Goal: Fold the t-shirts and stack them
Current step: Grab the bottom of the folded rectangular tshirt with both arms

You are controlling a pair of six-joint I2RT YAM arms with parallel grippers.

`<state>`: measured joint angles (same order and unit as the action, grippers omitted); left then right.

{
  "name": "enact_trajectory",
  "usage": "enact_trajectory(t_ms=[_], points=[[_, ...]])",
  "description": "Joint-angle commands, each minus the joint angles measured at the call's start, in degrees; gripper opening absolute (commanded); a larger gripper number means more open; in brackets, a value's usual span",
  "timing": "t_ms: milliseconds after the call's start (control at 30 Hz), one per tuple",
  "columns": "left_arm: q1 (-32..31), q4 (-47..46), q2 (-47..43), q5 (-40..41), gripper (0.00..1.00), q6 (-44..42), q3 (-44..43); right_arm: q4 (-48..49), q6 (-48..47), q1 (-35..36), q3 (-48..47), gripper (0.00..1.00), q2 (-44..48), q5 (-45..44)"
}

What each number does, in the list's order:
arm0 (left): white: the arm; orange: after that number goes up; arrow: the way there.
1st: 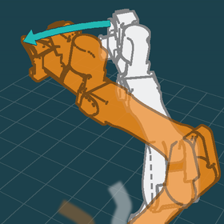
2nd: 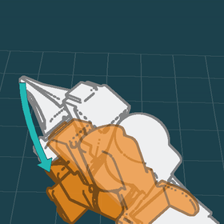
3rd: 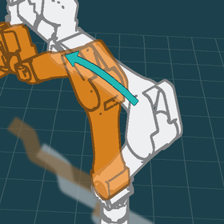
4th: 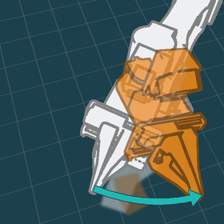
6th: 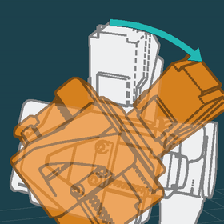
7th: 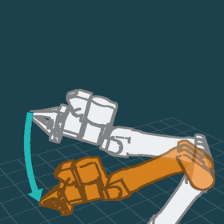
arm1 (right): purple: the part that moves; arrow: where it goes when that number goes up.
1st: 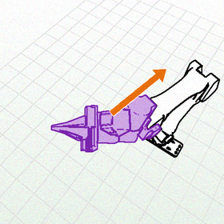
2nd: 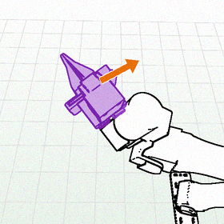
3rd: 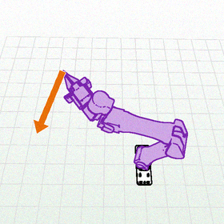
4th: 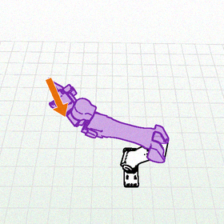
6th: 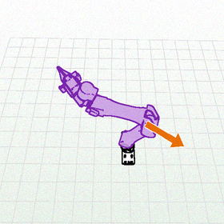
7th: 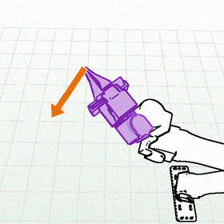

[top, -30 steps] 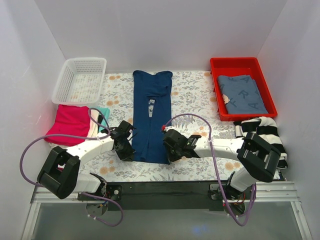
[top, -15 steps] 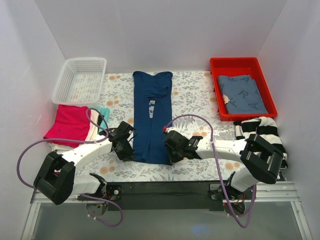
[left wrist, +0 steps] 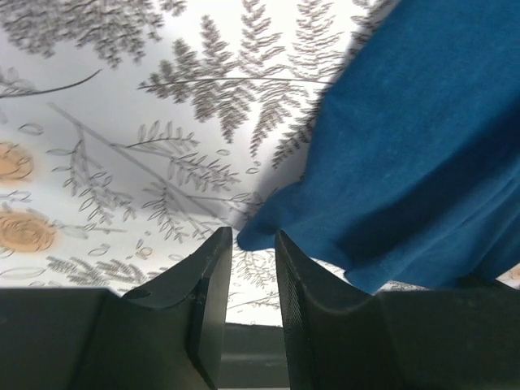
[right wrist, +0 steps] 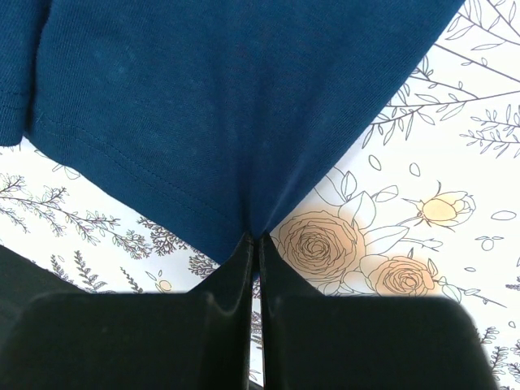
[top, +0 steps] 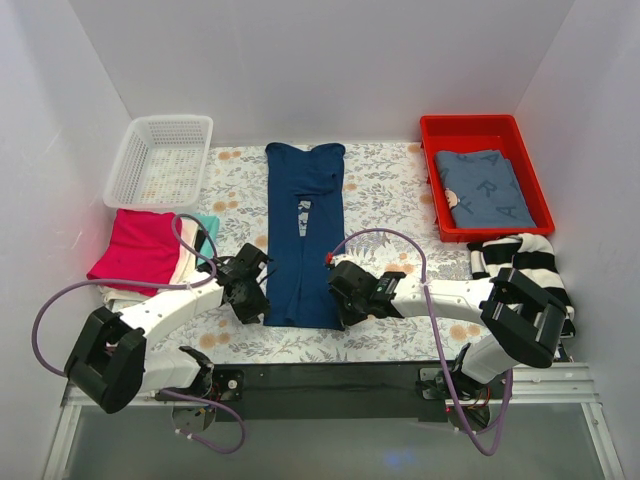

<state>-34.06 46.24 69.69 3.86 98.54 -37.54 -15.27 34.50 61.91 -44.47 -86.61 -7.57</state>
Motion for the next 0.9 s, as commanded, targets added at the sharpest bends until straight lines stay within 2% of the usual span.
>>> enact_trajectory(t_ms=[0, 200, 433, 567, 633, 767, 867], points=[[-0.7, -4.0, 0.0, -0.6, 0.27, -1.1, 0.6, -6.2, -0.8, 0.3, 0.3, 0.01, -1.2, -2.4], [-0.7, -7.7, 0.7, -0.9, 0.29, -2.7, 2.3, -6.4, -0.6, 0.2, 0.4, 0.01, -1.6, -2.0], [-0.8, -4.9, 1.0, -2.5, 0.28, -1.6, 4.4, -6.9, -0.1, 0.2, 0.4, 0.01, -1.8, -2.3], [-0.9, -4.9, 1.2, -3.0, 0.19, -1.0, 5.5, -7.0, 0.6, 0.2, 1.0, 0.01, -1.9, -2.3], [-1.0, -4.8, 2.3, -2.5, 0.0, -1.1, 4.5, -7.0, 0.8, 0.2, 1.1, 0.01, -1.6, -2.3], [-0.9, -2.6, 3.1, 0.2, 0.0, -1.2, 1.2, -8.2, 1.0, 0.2, 1.3, 0.01, 0.1, -3.3], [-0.9, 0.5, 0.5, 2.5, 0.0, -0.3, -0.6, -9.6, 1.2, 0.2, 1.8, 0.01, 2.6, -4.1]])
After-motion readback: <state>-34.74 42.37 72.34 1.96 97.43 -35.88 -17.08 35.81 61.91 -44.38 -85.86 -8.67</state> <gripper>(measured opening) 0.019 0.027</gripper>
